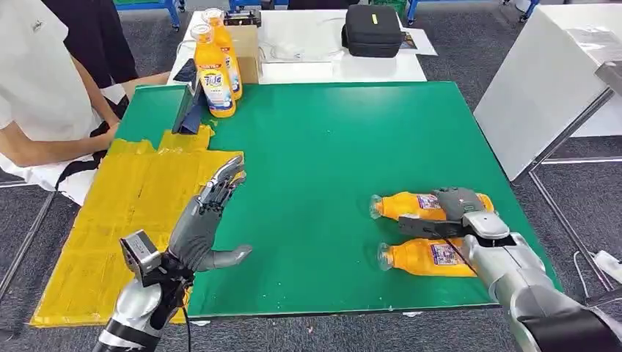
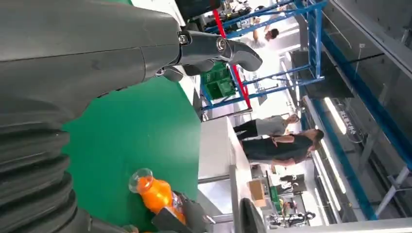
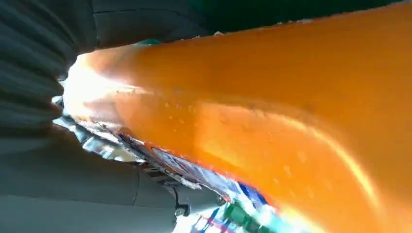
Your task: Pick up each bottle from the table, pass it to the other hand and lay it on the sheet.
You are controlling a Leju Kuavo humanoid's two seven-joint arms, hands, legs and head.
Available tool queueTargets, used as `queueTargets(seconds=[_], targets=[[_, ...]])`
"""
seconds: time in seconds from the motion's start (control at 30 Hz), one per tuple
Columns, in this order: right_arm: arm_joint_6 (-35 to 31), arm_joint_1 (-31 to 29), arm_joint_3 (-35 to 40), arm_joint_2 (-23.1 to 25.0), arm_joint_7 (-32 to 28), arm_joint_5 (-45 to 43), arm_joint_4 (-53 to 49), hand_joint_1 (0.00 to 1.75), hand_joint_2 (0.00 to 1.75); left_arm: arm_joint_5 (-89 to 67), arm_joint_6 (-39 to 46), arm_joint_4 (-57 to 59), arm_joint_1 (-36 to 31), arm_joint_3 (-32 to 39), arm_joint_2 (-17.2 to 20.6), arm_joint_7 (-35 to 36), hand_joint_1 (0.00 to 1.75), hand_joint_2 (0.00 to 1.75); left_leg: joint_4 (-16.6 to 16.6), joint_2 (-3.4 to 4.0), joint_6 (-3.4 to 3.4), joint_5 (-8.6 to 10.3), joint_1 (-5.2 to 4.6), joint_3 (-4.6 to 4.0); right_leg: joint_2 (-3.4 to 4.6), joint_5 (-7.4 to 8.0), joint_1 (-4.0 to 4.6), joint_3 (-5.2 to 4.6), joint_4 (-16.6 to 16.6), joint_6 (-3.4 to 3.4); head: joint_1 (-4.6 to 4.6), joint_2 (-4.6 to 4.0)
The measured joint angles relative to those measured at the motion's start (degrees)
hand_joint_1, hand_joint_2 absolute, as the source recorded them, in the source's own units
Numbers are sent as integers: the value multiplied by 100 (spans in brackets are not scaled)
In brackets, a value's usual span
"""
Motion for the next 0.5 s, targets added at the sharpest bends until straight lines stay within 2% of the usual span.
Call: queueTargets(seconds=[0.07,0.13,0.17,0.23,0.3,0.4,0.5], targets=[[-773,86,0,50,285,119,-11,175,175,-11,20,-17,25,0,0,52,0,175,-1,0,0,-1,0,-4,1,2,0,-3,0,-1,0,0],[-1853,284,-61,125,454,118,-83,175,175,-53,37,-74,80,0,0,109,0,175,-1,-1,2,2,0,-15,-1,2,-1,-12,1,-1,2,0],[-2533,400,-157,174,396,-10,-187,175,175,-74,59,-111,120,0,0,142,0,175,-1,-2,4,7,0,-23,-2,3,-3,-18,1,1,-4,0],[-3167,646,-406,312,49,-479,-554,175,175,-125,83,-151,176,-4,-4,199,0,175,0,-2,5,9,0,-35,-1,7,1,-28,2,4,-2,0],[-3312,979,-768,486,-423,-991,-1199,175,175,-166,133,-170,216,-42,-28,243,0,175,0,-7,4,10,0,-39,-4,5,1,-33,3,6,-7,0],[-3297,1401,-1146,689,-704,-1341,-2003,175,175,-190,188,-181,227,-109,-59,273,0,175,0,-39,3,10,1,-60,-23,-2,1,-44,4,5,0,0],[-3179,1795,-1467,896,-1079,-1982,-2788,175,175,-227,225,-181,241,-160,-74,297,0,175,0,-38,3,9,1,-80,-25,-3,-1,-62,4,4,-2,0]])
